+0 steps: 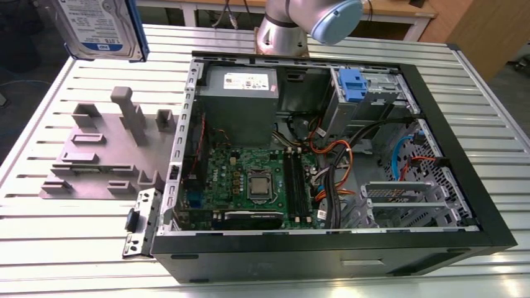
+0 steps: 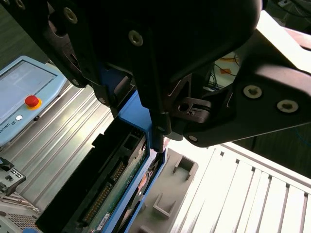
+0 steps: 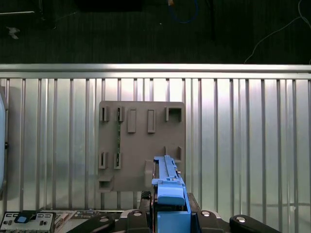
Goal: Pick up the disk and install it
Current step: 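Pick up the disk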
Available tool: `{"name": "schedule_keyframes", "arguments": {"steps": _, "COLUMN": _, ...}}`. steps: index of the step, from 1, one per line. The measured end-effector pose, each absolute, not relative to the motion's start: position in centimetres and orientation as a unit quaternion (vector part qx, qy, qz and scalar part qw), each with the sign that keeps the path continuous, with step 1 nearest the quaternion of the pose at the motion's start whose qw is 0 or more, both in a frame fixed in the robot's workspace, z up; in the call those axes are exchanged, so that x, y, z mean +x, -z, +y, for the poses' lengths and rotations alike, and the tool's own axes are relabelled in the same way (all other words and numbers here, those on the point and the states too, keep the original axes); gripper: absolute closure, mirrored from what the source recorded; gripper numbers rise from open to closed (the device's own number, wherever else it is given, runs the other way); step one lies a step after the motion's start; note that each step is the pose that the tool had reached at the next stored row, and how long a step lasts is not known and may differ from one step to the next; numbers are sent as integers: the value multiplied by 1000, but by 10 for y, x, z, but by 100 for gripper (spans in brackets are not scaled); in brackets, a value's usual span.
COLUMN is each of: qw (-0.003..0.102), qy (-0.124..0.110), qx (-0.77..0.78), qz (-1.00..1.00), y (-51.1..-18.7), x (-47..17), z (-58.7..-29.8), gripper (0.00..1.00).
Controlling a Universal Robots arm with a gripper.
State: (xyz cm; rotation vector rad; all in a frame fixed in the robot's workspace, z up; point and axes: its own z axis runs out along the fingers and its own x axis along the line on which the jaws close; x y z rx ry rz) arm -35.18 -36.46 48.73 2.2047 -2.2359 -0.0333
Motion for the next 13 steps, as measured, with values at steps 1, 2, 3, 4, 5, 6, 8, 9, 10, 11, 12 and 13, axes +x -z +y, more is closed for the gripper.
{"name": "schedule_keyframes", "arguments": {"steps": 1, "qw": 1, "qy": 11, "qx": 702, "qz": -712, "y": -487, "x": -351, "z": -365, "gripper": 63}}
{"name": "schedule_keyframes", "arguments": {"steps": 2, "qw": 1, "qy": 11, "qx": 702, "qz": -712, "y": -487, "x": -350, "z": -365, "gripper": 63}}
{"name": "schedule_keyframes", "arguments": {"steps": 3, "qw": 1, "qy": 11, "qx": 702, "qz": -712, "y": -487, "x": -349, "z": -365, "gripper": 63}}
{"name": "schedule_keyframes", "arguments": {"steps": 4, "qw": 1, "qy": 11, "qx": 702, "qz": -712, "y": -487, "x": -348, "z": -365, "gripper": 63}}
{"name": "schedule_keyframes", "arguments": {"steps": 5, "qw": 1, "qy": 11, "qx": 702, "qz": -712, "y": -487, "x": -348, "z": -365, "gripper": 63}}
{"name": "schedule_keyframes", "arguments": {"steps": 6, "qw": 1, "qy": 11, "qx": 702, "qz": -712, "y": -487, "x": -347, "z": -365, "gripper": 63}}
{"name": "schedule_keyframes", "arguments": {"steps": 8, "qw": 1, "qy": 11, "qx": 702, "qz": -712, "y": -487, "x": -346, "z": -365, "gripper": 63}}
{"name": "schedule_keyframes", "arguments": {"steps": 9, "qw": 1, "qy": 11, "qx": 702, "qz": -712, "y": -487, "x": -346, "z": -365, "gripper": 63}}
{"name": "schedule_keyframes", "arguments": {"steps": 10, "qw": 1, "qy": 11, "qx": 702, "qz": -712, "y": -487, "x": -345, "z": -365, "gripper": 63}}
{"name": "schedule_keyframes", "arguments": {"steps": 11, "qw": 1, "qy": 11, "qx": 702, "qz": -712, "y": -487, "x": -345, "z": -365, "gripper": 63}}
{"name": "schedule_keyframes", "arguments": {"steps": 12, "qw": 1, "qy": 11, "qx": 702, "qz": -712, "y": -487, "x": -344, "z": -365, "gripper": 63}}
{"name": "schedule_keyframes", "arguments": {"steps": 13, "qw": 1, "qy": 11, "qx": 702, "qz": -712, "y": -487, "x": -344, "z": -365, "gripper": 63}}
